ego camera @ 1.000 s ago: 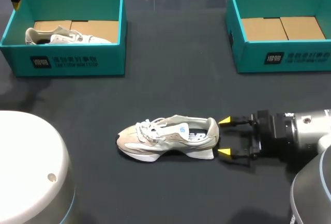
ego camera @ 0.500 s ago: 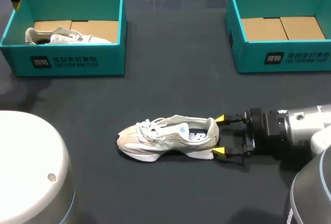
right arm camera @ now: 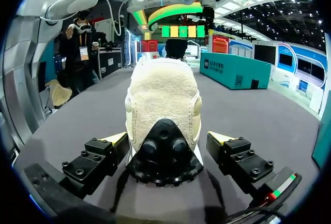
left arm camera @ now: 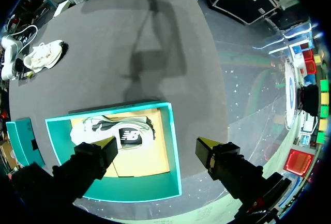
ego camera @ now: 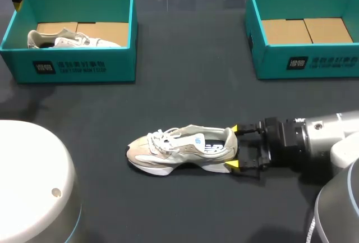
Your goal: Take the shoe out of the shoebox, open the shoe tongue, remove and reinsert the insole, then place the shoe into the shoebox
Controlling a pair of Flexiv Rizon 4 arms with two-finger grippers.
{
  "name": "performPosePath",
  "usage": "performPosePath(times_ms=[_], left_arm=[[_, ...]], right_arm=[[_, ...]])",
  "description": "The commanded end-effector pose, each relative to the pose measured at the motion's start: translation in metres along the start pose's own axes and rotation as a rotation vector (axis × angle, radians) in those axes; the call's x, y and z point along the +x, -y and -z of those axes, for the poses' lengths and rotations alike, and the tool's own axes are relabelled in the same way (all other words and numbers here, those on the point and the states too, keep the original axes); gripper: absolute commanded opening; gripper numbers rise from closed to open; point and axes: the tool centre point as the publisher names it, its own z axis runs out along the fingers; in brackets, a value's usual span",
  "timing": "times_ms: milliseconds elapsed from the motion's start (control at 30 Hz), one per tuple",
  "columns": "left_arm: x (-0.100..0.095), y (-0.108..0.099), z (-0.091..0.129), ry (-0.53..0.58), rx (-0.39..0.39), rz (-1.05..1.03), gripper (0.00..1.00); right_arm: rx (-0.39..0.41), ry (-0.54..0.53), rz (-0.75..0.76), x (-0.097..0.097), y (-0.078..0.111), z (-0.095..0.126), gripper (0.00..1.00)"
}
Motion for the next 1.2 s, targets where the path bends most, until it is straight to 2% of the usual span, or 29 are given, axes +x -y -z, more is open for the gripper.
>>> performPosePath(times_ms=[33, 1000, 1133, 1167, 1200], left_arm=[[0.0, 0.001, 0.0, -0.001, -0.002, -0.001, 1.0], [0.0, 0.001, 0.0, -0.001, -0.002, -0.001, 1.0], [0.0, 0.001, 0.0, -0.001, -0.002, -0.001, 1.0], [0.0, 0.001, 0.0, -0.001, -0.002, -0.001, 1.0], [0.0, 0.001, 0.0, -0.001, -0.002, -0.001, 1.0]], right_arm=[[0.008, -0.008, 0.0, -0.002, -0.001, -0.006, 1.0], [0.025, -0.062, 0.01, 0.002, 0.0, -0.026, 1.0], [0.026, -0.066, 0.01, 0.001, 0.001, -0.028, 0.92], [0.026, -0.066, 0.01, 0.001, 0.001, -0.028, 0.87], [0.026, -0.067, 0.01, 0.001, 0.002, -0.028, 0.76]])
